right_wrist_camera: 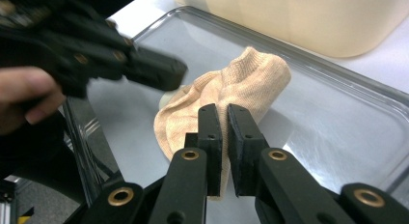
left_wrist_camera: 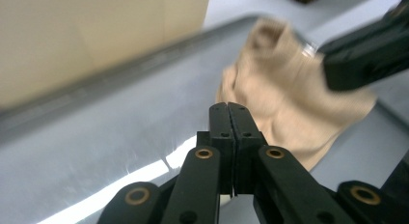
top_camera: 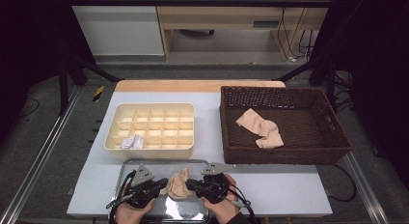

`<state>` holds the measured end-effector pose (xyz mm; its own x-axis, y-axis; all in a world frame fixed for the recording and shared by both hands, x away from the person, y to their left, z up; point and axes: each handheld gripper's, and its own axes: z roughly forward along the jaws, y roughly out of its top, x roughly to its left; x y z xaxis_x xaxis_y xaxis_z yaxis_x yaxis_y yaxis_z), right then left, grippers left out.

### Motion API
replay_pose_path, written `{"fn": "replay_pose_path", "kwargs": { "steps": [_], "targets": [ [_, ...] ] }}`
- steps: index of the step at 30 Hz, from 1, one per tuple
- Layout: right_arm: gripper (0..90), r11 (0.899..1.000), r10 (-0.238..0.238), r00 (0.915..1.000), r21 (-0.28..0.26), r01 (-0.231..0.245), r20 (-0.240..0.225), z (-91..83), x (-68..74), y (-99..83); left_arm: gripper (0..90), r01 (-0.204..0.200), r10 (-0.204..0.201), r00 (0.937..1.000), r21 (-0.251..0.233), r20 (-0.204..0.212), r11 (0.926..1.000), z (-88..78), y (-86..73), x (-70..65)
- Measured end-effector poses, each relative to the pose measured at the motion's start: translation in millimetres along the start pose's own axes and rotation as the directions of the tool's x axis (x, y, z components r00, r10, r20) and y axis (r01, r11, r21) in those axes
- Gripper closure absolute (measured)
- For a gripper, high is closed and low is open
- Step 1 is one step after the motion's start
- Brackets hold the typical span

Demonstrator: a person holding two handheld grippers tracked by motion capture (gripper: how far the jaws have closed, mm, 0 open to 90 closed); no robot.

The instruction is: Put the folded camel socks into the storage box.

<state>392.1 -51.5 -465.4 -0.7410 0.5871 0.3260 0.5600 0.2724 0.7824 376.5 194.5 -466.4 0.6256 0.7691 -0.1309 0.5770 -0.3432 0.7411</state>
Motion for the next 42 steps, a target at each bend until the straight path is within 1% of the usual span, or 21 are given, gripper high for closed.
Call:
{"fn": "replay_pose_path", "kwargs": {
  "steps": [1, 2, 6, 7, 10, 14, 17, 20, 21, 24, 25, 27, 29, 31, 34, 35, 36, 37, 38, 40, 42],
  "targets": [
    [84.9, 1.0, -0.004, 1.0, 0.004, 0.004, 0.001, 0.9, 0.9, 1.0, 89.2, 0.006, -0.006, 1.0, 0.01, 0.003, 0.9999, 3.2, -1.9, 0.3],
    [84.9, 1.0, -0.01, 0.9999, 0.01, 0.01, 0.003, 2.0, 2.0, 2.1, 89.2, 0.002, -0.002, 1.0, 0.021, 0.001, 0.9998, 5.2, -2.7, 0.6],
    [84.6, 0.999, -0.044, 0.999, 0.024, 0.044, 0.002, 7.8, 8.4, 6.1, 89.2, 0.002, -0.002, 1.0, 0.02, 0.003, 0.9998, 5.8, -3.2, -0.9],
    [84.5, 0.999, -0.045, 0.999, 0.025, 0.045, 0.001, 9.2, 9.5, 6.6, 89.3, -0.003, 0.003, 1.0, 0.021, -0.001, 0.9998, 5.7, -3.6, -2.1],
    [84.4, 0.998, -0.06, 0.9981, 0.021, 0.06, -0.016, 14.7, 13.4, 8.9, 89.3, -0.016, 0.016, 0.9998, 0.021, -0.009, 0.9996, 6.0, -3.9, -4.3],
    [84.1, 0.997, -0.069, 0.9966, 0.016, 0.07, -0.044, 21.3, 17.7, 9.5, 89.3, -0.02, 0.02, 0.9998, 0.028, -0.01, 0.9994, 6.1, -4.0, -3.5],
    [83.8, 0.997, -0.079, 0.9952, 0.017, 0.08, -0.059, 27.2, 19.5, 8.7, 89.3, -0.021, 0.022, 0.9997, 0.031, -0.009, 0.9993, 6.2, -4.0, -3.0],
    [83.6, 0.995, -0.092, 0.9933, 0.032, 0.094, -0.07, 35.1, 21.0, 6.0, 89.3, -0.019, 0.019, 0.9998, 0.034, -0.009, 0.9992, 5.8, -3.9, -1.3],
    [83.6, 0.995, -0.092, 0.9931, 0.032, 0.094, -0.073, 36.8, 21.8, 5.2, 89.3, -0.013, 0.013, 0.9999, 0.032, -0.006, 0.9994, 5.7, -3.9, 0.0],
    [83.9, 0.994, -0.097, 0.9927, 0.036, 0.1, -0.07, 38.7, 22.7, 4.2, 89.3, 0.012, -0.012, 0.9999, 0.008, -0.001, 0.9999, 0.8, -0.5, 7.1],
    [84.0, 0.994, -0.099, 0.9926, 0.037, 0.102, -0.07, 38.9, 23.0, 4.0, 89.3, 0.017, -0.017, 0.9998, -0.017, -0.007, 0.9997, -3.6, 2.7, 9.9],
    [84.0, 0.993, -0.106, 0.9918, 0.037, 0.109, -0.071, 39.4, 23.1, 3.8, 89.1, 0.012, -0.012, 0.9999, -0.066, -0.003, 0.9977, -12.6, 9.4, 13.3],
    [84.0, 0.993, -0.112, 0.9912, 0.036, 0.115, -0.07, 39.7, 23.5, 3.5, 87.3, 0.003, -0.003, 1.0, -0.099, 0.001, 0.9951, -18.2, 15.9, 14.2],
    [84.0, 0.992, -0.12, 0.9904, 0.035, 0.123, -0.068, 40.0, 24.1, 3.1, 83.2, -0.003, 0.004, 0.9999, -0.118, 0.012, 0.993, -19.3, 21.9, 14.0],
    [84.0, 0.991, -0.127, 0.9894, 0.032, 0.13, -0.07, 40.5, 25.1, 2.6, 73.0, -0.033, 0.037, 0.9985, -0.103, 0.039, 0.9941, -13.3, 30.0, 9.2],
    [84.0, 0.991, -0.13, 0.989, 0.031, 0.132, -0.071, 40.6, 25.1, 2.5, 69.7, -0.048, 0.052, 0.9978, -0.088, 0.041, 0.9949, -8.9, 31.3, 5.8],
    [83.9, 0.991, -0.131, 0.989, 0.033, 0.133, -0.069, 40.3, 25.4, 2.4, 65.1, -0.054, 0.057, 0.9978, -0.074, 0.036, 0.9958, -5.2, 31.4, 3.4],
    [83.9, 0.99, -0.133, 0.9886, 0.031, 0.136, -0.07, 40.4, 25.5, 2.3, 62.6, -0.056, 0.058, 0.998, -0.062, 0.026, 0.9965, -1.5, 31.0, 2.1],
    [83.7, 0.99, -0.136, 0.9883, 0.031, 0.138, -0.069, 40.0, 25.6, 2.2, 61.2, -0.063, 0.064, 0.9978, -0.052, 0.019, 0.9967, 0.6, 30.6, 2.3],
    [83.4, 0.989, -0.141, 0.9877, 0.031, 0.144, -0.066, 39.2, 25.7, 2.1, 60.4, -0.054, 0.054, 0.9985, -0.037, 0.01, 0.9979, 3.3, 27.9, 5.3],
    [82.7, 0.989, -0.139, 0.9877, 0.032, 0.142, -0.07, 37.5, 25.4, 1.5, 59.8, -0.044, 0.044, 0.9989, -0.026, 0.014, 0.9987, 2.2, 24.2, 9.6]
  ]
}}
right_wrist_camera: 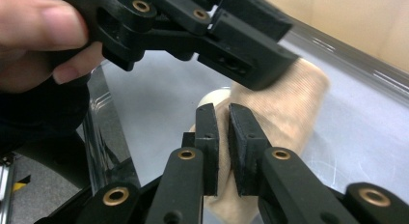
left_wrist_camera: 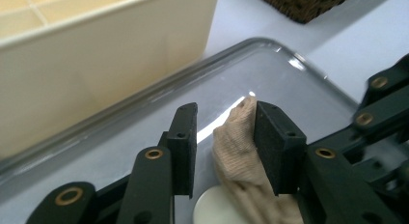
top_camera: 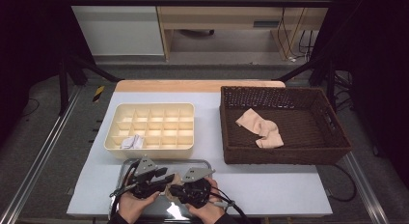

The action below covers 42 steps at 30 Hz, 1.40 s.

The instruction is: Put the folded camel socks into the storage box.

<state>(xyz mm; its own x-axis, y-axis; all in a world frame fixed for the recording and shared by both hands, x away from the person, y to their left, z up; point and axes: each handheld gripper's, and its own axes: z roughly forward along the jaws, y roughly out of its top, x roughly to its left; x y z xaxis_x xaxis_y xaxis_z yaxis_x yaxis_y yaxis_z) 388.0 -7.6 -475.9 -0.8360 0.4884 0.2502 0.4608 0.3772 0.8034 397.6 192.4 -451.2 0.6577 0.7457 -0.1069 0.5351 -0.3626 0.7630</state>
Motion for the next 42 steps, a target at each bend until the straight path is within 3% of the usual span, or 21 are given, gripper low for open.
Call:
{"fn": "replay_pose_path", "kwargs": {
  "steps": [7, 17, 21, 25, 28, 33, 39, 42],
  "targets": [
    [79.5, 1.0, 0.006, 0.9999, -0.007, -0.006, 0.012, -8.6, -3.2, -2.8, 59.5, 0.033, -0.033, 0.9992, 0.014, 0.022, 0.9994, -4.9, -16.3, 6.6],
    [73.8, 0.993, 0.106, 0.9896, -0.054, -0.101, 0.097, -30.1, -18.7, -3.8, 61.2, 0.017, -0.016, 0.9998, -0.01, 0.012, 0.9998, -3.8, -18.8, -12.9],
    [74.2, 0.991, 0.119, 0.9859, -0.074, -0.111, 0.117, -35.5, -19.4, -4.7, 62.2, 0.013, -0.013, 0.9999, -0.006, -0.001, 0.9999, -4.0, -19.2, -15.8],
    [74.7, 0.992, 0.119, 0.9849, -0.05, -0.114, 0.125, -30.9, -19.3, -16.6, 62.0, 0.016, -0.016, 0.9999, -0.003, 0.006, 0.9999, -3.9, -19.4, -16.9],
    [75.0, 0.992, 0.122, 0.9853, -0.053, -0.117, 0.119, -31.8, -19.5, -17.9, 58.9, 0.032, -0.032, 0.9994, -0.018, 0.014, 0.9993, -4.8, -17.9, -15.1],
    [76.0, 0.993, 0.112, 0.9861, -0.046, -0.107, 0.123, -31.6, -18.8, -18.1, 46.3, 0.056, -0.055, 0.998, -0.043, 0.03, 0.9975, -5.0, -10.0, -12.5],
    [76.8, 0.993, 0.115, 0.9864, -0.05, -0.11, 0.117, -33.0, -18.9, -21.6, 42.1, 0.08, -0.082, 0.9943, 0.044, 0.067, 0.9959, 6.8, -18.5, -11.9],
    [77.1, 0.992, 0.121, 0.986, -0.051, -0.115, 0.115, -33.6, -19.0, -23.0, 42.4, 0.075, -0.079, 0.9944, 0.053, 0.071, 0.9958, 9.1, -22.0, -12.1]
  ]
}}
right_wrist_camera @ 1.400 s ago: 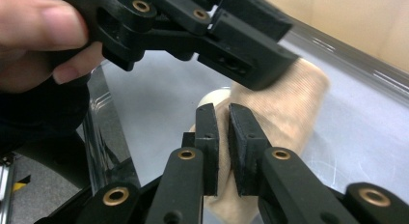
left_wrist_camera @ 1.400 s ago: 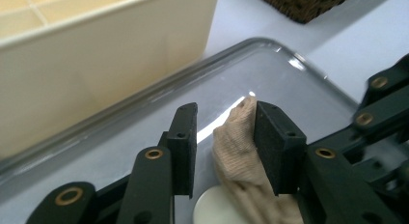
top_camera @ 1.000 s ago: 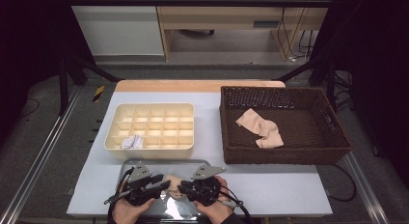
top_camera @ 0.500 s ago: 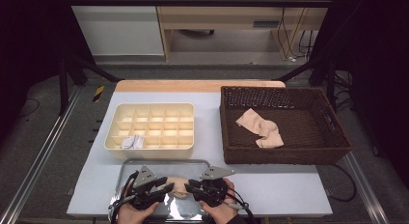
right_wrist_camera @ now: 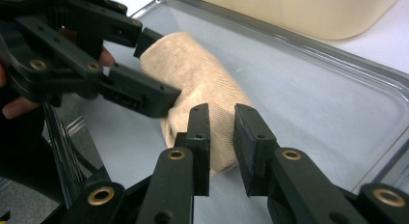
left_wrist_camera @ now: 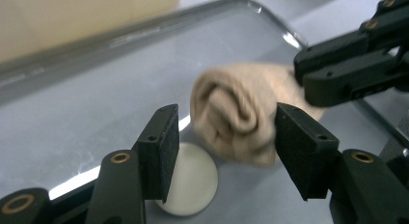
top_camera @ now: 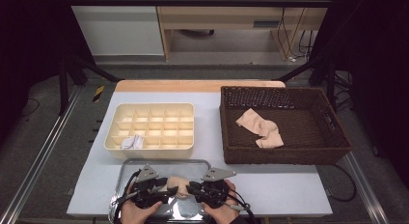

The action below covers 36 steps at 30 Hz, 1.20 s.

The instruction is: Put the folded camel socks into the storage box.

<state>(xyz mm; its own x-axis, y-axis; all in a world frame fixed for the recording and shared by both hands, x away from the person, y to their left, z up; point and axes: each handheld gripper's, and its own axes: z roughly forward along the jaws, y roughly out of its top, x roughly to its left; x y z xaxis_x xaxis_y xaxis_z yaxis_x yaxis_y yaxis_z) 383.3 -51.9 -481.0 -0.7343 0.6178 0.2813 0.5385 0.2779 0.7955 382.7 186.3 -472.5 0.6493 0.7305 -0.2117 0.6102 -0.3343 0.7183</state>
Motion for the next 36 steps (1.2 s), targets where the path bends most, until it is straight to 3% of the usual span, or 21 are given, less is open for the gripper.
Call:
{"fn": "replay_pose_path", "kwargs": {
  "steps": [4, 7, 11, 17, 22, 28, 31, 36],
  "targets": [
    [77.6, 1.0, 0.006, 1.0, 0.003, -0.006, -0.002, 0.3, -1.1, -0.6, 45.8, -0.014, 0.014, 0.9999, 0.005, 0.008, 0.9999, 1.4, 0.8, -1.6],
    [77.8, 1.0, 0.004, 1.0, 0.005, -0.004, -0.004, 0.2, -1.5, -0.5, 46.0, -0.001, 0.001, 0.9997, 0.002, 0.023, 1.0, -0.2, 3.5, -0.2],
    [78.1, 1.0, -0.002, 1.0, 0.007, 0.003, -0.006, 0.7, -0.9, -0.6, 43.0, -0.004, 0.007, 0.9993, -0.06, 0.036, 0.9982, -12.9, 13.0, 0.5],
    [78.4, 1.0, -0.01, 0.9999, 0.014, 0.011, -0.013, 2.5, 0.2, -1.4, 40.8, 0.034, -0.032, 0.9987, -0.06, 0.041, 0.9976, -5.6, 17.1, 7.6],
    [78.7, 1.0, -0.007, 0.9998, 0.02, 0.008, -0.016, 3.0, 0.6, -1.0, 40.9, 0.036, -0.032, 0.9986, -0.092, 0.041, 0.9951, -7.0, 20.6, 7.1],
    [78.2, 1.0, -0.013, 0.9998, 0.022, 0.013, -0.015, 2.8, 0.6, -0.3, 44.6, 0.033, -0.032, 0.9978, -0.029, 0.057, 0.999, 6.2, 15.8, 5.8],
    [78.2, 1.0, -0.016, 0.9997, 0.022, 0.016, -0.016, 2.8, 0.3, -0.6, 47.9, 0.031, -0.03, 0.9978, -0.023, 0.059, 0.9992, 6.2, 15.3, 4.8],
    [78.8, 0.999, -0.019, 0.9997, 0.027, 0.019, -0.013, 2.8, -0.4, -1.7, 55.8, 0.064, -0.064, 0.9954, -0.002, 0.071, 0.9979, 6.9, 13.8, 4.6]
  ]
}}
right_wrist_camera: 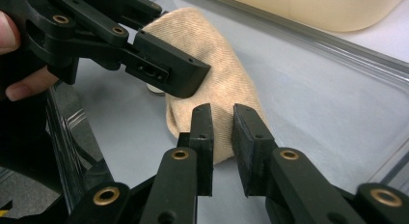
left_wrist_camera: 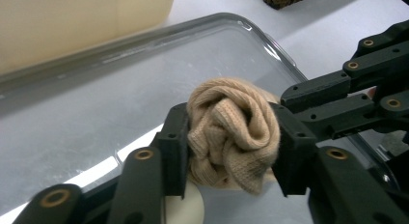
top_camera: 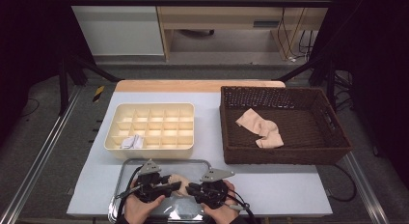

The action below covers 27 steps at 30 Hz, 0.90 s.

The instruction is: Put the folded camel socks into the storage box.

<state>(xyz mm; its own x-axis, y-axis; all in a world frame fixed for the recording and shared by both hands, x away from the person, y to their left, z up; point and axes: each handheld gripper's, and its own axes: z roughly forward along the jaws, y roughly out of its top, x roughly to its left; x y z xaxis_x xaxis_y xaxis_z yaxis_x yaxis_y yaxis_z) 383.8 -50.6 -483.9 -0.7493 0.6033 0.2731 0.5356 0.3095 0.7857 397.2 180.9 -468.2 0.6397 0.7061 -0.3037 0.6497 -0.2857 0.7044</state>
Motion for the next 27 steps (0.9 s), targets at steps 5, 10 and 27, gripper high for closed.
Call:
{"fn": "replay_pose_path", "kwargs": {
  "steps": [5, 10, 27],
  "targets": [
    [78.9, 1.0, 0.002, 1.0, 0.0, -0.002, 0.0, 0.1, -0.1, -0.4, 64.0, 0.011, -0.011, 0.9999, -0.006, 0.0, 0.9999, -2.0, -1.2, -2.8],
    [76.3, 1.0, 0.008, 0.9998, -0.007, -0.008, -0.019, -3.3, -0.4, 1.2, 67.0, -0.02, 0.019, 0.9998, -0.04, -0.01, 0.999, -9.4, 0.1, -10.9],
    [65.6, 0.993, 0.047, 0.9867, -0.117, -0.028, 0.156, -58.4, -35.3, 0.1, 66.8, -0.123, 0.117, 0.9911, -0.104, -0.064, 0.987, -53.0, 13.6, -15.7]
  ]
}}
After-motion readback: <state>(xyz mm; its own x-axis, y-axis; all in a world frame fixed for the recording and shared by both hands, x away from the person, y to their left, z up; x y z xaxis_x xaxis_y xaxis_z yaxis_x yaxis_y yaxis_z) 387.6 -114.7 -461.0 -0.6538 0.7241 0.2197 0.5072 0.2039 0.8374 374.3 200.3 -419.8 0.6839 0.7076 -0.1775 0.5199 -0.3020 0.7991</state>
